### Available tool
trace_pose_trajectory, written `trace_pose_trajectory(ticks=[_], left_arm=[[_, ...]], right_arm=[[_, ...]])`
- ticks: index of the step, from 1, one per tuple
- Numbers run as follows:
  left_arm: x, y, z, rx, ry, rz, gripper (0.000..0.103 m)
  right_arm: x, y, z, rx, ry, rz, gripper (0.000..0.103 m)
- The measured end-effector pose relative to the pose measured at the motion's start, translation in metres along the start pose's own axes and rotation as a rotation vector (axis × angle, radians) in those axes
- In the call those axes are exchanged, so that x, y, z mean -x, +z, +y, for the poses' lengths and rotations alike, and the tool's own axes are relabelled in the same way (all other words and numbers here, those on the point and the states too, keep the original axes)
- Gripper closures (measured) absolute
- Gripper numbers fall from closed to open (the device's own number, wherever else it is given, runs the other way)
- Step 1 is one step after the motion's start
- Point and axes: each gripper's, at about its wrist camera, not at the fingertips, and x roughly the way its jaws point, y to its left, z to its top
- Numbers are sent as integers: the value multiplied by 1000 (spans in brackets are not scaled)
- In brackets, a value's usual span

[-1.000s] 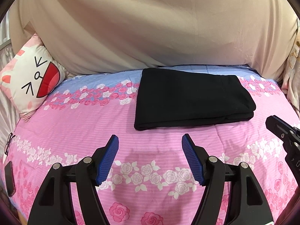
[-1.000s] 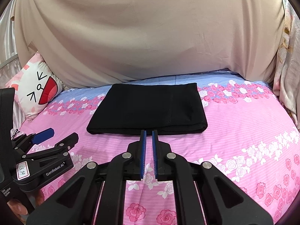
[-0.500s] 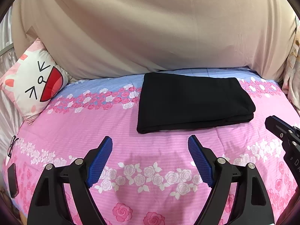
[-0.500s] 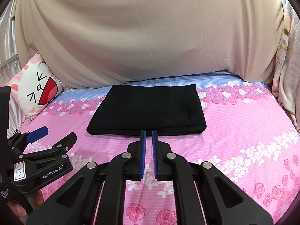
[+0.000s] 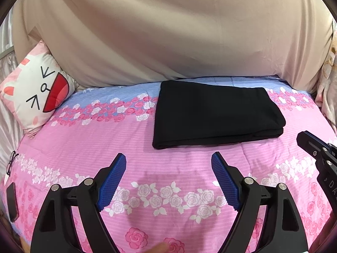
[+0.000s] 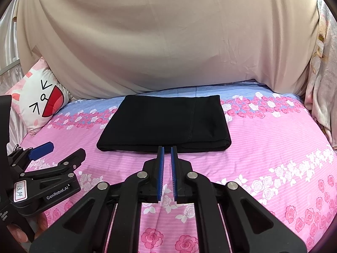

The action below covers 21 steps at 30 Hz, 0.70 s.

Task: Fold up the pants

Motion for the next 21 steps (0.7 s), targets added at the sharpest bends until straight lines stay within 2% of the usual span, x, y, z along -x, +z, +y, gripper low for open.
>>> trace_pose_trajectory(ticks=[11,21], left_arm=[[-8,0,5,28,-65,43,21],[-8,-1,3,15,-60,37,21]], right_arm=[[1,-1,-1,-2,-6,0,97],[1,-1,-1,5,-5,3,97]])
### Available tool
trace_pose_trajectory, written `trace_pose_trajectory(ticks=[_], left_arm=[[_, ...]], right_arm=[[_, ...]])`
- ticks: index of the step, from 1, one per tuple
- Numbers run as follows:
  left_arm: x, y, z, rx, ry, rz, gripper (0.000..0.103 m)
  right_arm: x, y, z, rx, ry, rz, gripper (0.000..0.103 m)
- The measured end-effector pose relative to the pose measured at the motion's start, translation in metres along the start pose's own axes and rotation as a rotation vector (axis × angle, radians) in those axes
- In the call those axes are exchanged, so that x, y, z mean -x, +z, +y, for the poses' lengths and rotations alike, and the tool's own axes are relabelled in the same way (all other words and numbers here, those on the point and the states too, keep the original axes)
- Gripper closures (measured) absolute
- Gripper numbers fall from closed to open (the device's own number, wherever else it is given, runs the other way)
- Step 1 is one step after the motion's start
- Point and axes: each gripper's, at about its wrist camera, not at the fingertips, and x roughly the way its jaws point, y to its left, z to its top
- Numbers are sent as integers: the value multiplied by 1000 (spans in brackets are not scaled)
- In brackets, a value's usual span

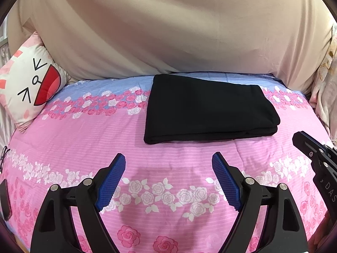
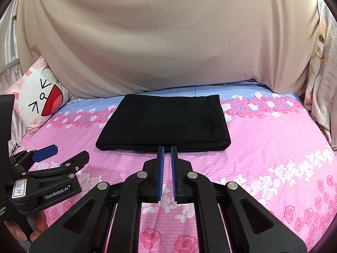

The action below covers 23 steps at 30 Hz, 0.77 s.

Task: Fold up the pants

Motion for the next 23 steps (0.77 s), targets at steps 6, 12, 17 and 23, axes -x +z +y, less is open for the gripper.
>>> trace_pose_trajectory(ticks=[6,12,17,23], left_arm=[[1,-1,-4,-27,18,-13,21],[-2,-3,-5,-29,-9,-2,21],[-2,-3,-6,-46,32,-13,22],[-2,-3,-2,-34,18,4,22]], right_arm=[[0,0,0,-2,0,0,97],[-1,1,-1,1,-1,3,97],[-2,1,-1,3,-2,3,97],[-2,0,-1,4,-3,3,97]])
